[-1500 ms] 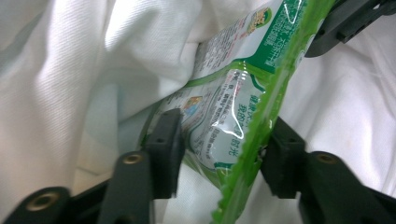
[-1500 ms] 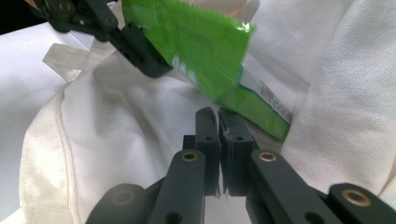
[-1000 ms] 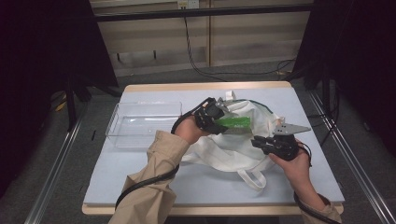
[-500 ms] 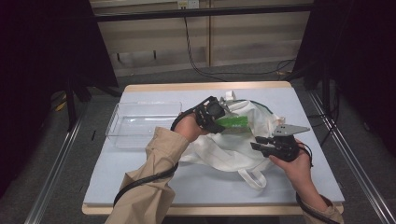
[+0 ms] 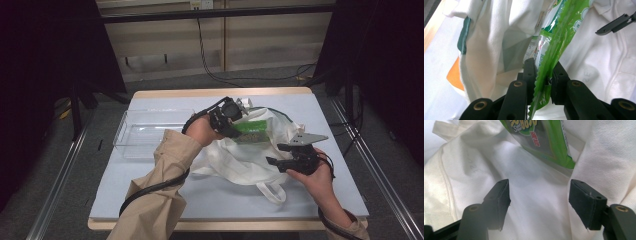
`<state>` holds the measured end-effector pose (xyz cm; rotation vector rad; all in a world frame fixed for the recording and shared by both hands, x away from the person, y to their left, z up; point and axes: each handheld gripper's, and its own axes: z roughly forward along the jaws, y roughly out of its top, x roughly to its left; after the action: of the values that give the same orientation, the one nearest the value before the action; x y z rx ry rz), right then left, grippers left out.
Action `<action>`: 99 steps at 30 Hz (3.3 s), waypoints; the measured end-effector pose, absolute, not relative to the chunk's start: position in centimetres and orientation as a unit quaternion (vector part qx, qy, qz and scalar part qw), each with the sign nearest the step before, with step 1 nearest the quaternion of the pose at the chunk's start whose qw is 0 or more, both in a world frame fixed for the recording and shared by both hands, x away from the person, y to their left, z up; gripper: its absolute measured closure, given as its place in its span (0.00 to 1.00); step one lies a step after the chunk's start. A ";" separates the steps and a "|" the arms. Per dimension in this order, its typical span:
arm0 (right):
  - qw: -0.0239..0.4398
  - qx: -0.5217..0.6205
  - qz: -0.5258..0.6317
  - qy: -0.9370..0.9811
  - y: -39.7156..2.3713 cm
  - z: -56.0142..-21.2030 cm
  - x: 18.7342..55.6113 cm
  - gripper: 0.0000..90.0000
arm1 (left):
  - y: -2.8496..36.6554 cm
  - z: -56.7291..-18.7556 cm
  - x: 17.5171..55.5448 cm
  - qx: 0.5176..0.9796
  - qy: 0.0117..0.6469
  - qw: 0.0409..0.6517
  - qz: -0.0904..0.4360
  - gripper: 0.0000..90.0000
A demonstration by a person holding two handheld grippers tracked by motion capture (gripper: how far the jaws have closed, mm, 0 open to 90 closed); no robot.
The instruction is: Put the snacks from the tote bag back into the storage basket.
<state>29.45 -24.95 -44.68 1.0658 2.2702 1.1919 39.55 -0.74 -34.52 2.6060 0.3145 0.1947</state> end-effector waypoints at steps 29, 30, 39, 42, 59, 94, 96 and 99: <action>0.166 0.389 0.428 0.799 -24.6 -44.3 29.6 0.14 | 0.0 -28.2 40.1 0.968 0.100 0.229 0.026 0.88; 0.167 0.388 0.428 0.799 -24.6 -44.2 29.6 0.14 | 0.1 -28.0 40.1 0.968 0.099 0.227 0.025 0.88; 0.165 0.391 0.429 0.797 -24.5 -43.9 29.4 0.12 | 1.1 -27.3 40.3 0.971 0.099 0.219 0.010 0.88; 0.163 0.391 0.430 0.797 -24.6 -43.8 29.5 0.11 | 1.5 -27.0 40.4 0.972 0.099 0.215 0.007 0.88; 0.156 0.385 0.432 0.800 -24.4 -43.7 29.4 0.06 | 2.9 -25.5 40.3 0.977 0.090 0.193 -0.007 0.87; 0.143 0.365 0.433 0.812 -24.4 -43.5 29.3 0.02 | 7.6 -22.5 41.1 0.979 0.105 0.173 0.006 0.87; 0.140 0.365 0.433 0.812 -24.4 -43.6 29.4 0.02 | 7.9 -22.3 41.2 0.980 0.101 0.173 0.006 0.87; 0.139 0.365 0.428 0.815 -24.3 -43.6 29.4 0.02 | 8.3 -22.2 41.3 0.979 0.105 0.172 0.003 0.87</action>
<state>29.37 -24.30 -43.60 1.0548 2.3575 1.2364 41.26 8.25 -22.20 2.7795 0.2977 0.0096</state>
